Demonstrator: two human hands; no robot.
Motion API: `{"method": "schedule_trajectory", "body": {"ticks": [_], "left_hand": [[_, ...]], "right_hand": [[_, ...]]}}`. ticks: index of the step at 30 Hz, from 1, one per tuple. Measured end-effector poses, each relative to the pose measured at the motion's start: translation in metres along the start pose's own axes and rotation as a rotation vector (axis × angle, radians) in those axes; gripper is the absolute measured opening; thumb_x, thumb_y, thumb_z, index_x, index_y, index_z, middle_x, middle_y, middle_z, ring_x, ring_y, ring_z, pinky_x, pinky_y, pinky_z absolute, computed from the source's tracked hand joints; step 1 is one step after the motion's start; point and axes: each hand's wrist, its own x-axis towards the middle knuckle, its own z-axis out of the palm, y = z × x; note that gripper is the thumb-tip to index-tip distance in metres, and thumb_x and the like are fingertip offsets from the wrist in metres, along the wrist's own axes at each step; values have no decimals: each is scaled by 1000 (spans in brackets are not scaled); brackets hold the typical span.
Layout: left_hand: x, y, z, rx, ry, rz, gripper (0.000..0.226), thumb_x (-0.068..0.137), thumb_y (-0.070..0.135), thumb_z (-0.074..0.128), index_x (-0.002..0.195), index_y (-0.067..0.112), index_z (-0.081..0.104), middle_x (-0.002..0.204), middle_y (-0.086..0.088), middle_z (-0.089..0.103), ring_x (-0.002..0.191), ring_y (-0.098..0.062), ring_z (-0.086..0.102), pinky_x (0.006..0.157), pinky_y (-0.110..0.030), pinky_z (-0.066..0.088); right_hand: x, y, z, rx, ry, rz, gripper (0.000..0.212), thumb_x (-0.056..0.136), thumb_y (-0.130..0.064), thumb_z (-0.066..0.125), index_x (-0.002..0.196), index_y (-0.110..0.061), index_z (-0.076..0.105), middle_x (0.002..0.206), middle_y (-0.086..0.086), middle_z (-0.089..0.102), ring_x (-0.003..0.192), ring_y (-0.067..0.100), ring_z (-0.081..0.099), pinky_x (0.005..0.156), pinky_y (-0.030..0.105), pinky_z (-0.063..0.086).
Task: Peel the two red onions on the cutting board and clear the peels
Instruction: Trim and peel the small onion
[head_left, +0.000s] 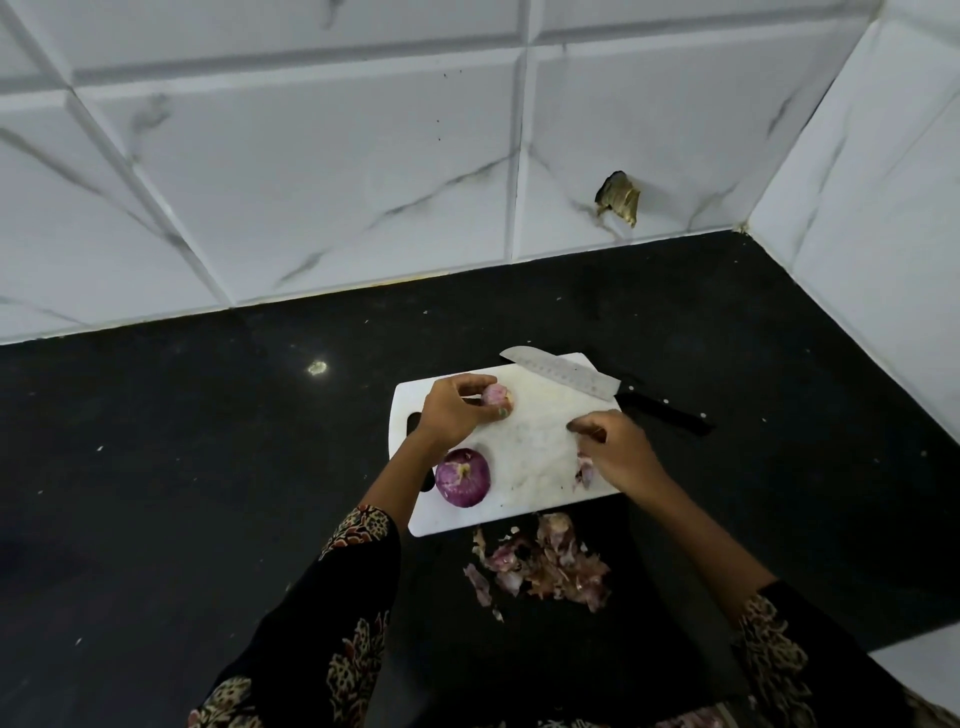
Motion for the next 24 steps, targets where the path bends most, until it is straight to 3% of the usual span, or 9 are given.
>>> {"method": "schedule_trajectory", "body": {"ticks": [3, 5, 8, 11, 15, 18, 22, 24], "left_hand": [[-3, 1, -2, -42, -3, -25, 44, 71, 4, 82, 112, 8, 67, 109, -5, 68, 89, -13, 64, 70, -12, 52], [-5, 2, -3, -71, -14, -44, 44, 72, 1, 80, 114, 5, 66, 106, -4, 67, 85, -9, 63, 65, -9, 51], [-9, 7, -4, -77, -17, -41, 43, 73, 2, 79, 115, 5, 67, 103, -2, 66, 84, -5, 60, 62, -5, 48], [-14, 15, -7, -96, -17, -50, 37, 78, 7, 77, 114, 9, 67, 100, -1, 66, 84, -5, 60, 66, -8, 49], [-27, 26, -9, -306, -91, -126, 24, 84, 19, 72, 108, 18, 69, 100, -3, 71, 94, -19, 67, 85, -29, 54], [-40, 36, -8, -442, -149, -139, 26, 88, 23, 67, 112, 15, 67, 100, -6, 73, 90, -17, 71, 85, -28, 56], [-52, 47, -3, -507, -186, -142, 32, 87, 30, 66, 112, 10, 66, 96, -7, 74, 85, -17, 72, 78, -26, 57], [-56, 49, -1, -521, -170, -151, 33, 85, 32, 67, 108, 8, 67, 93, -7, 73, 83, -17, 72, 76, -25, 57]], "right_hand": [[-26, -3, 14, -115, -188, -135, 22, 85, 0, 57, 100, -8, 72, 106, 8, 64, 101, 17, 59, 90, 20, 42], [-48, -5, 20, -172, -299, -219, 21, 86, -5, 59, 100, -11, 72, 104, 4, 65, 98, 14, 58, 91, 24, 44], [-65, -7, 19, -187, -419, -250, 22, 89, -11, 57, 105, -14, 71, 107, -1, 66, 97, 8, 59, 85, 17, 45], [-60, -16, 5, -40, -264, -224, 19, 90, -12, 57, 103, -15, 71, 102, -7, 68, 93, 4, 61, 82, 15, 46], [-35, -36, -25, 161, 93, -232, 15, 87, -8, 62, 94, -18, 70, 91, -11, 67, 84, 3, 62, 71, 7, 43], [-28, -55, -39, 307, 84, -256, 15, 85, -15, 66, 99, -20, 68, 92, -11, 65, 81, 5, 62, 70, 18, 51], [-34, -72, -29, 375, 36, -324, 27, 80, -20, 72, 105, -23, 64, 102, -10, 60, 85, 2, 62, 68, 15, 51], [-32, -71, -25, 409, 47, -309, 17, 83, -25, 69, 99, -24, 65, 100, -9, 62, 85, 5, 63, 70, 19, 53]]}}
